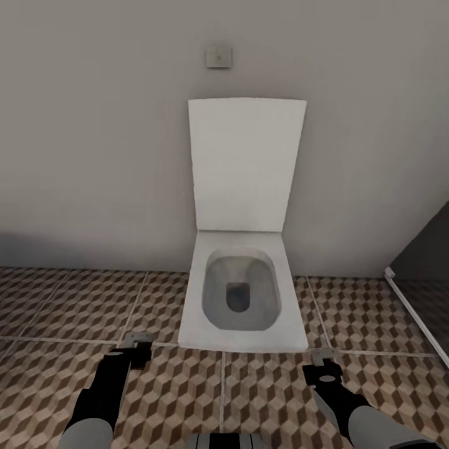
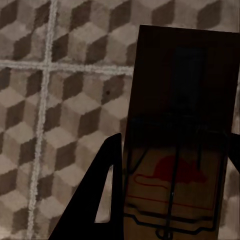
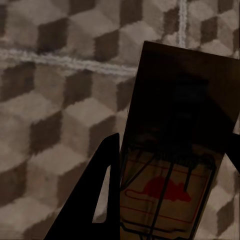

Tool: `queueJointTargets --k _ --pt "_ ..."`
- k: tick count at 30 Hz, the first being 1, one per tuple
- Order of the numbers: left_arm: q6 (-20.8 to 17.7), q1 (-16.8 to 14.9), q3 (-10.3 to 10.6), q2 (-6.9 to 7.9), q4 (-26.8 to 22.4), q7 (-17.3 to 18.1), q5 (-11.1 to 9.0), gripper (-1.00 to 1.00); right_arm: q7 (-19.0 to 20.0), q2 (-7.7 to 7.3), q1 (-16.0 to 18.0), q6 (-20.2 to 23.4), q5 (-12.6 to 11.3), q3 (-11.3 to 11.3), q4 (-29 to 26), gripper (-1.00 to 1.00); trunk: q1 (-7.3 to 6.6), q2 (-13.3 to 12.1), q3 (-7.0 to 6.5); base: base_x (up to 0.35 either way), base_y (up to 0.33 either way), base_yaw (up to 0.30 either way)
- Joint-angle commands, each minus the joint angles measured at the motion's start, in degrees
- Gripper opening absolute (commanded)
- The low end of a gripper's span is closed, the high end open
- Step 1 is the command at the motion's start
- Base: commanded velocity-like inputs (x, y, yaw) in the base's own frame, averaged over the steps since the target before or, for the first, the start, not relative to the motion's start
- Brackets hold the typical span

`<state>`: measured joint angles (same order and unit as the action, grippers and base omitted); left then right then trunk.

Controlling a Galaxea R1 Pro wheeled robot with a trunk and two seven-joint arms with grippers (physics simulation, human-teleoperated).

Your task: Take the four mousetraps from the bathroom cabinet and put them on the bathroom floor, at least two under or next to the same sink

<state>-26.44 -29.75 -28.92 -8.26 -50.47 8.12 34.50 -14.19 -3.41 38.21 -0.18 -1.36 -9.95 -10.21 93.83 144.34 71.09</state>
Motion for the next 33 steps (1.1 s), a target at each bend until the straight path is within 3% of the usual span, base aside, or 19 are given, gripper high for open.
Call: queueJointTargets --k 1,11,33 --pt "0.1 0.0 -0.3 -0.09 -0.1 0.4 0.7 -1.00 0.0 -0.02 0.0 -0.1 -0.3 -0.3 0.0 -1.00 0.01 0.0 0.05 0.210 -0.139 0.000" --pt "0.6 0.0 -0.3 -0.09 -0.1 0.5 0.7 -1.00 0.0 -0.02 0.0 -0.1 -0.2 -0.3 0.0 -1.00 0.01 0.0 0.05 0.195 -0.136 0.000" --pt "0.7 0.0 -0.3 -0.07 -0.2 0.4 0.7 -1.00 0.0 -0.02 0.0 -0.1 -0.1 -0.3 0.0 -1.00 0.01 0.0 0.05 0.072 -0.007 0.000"
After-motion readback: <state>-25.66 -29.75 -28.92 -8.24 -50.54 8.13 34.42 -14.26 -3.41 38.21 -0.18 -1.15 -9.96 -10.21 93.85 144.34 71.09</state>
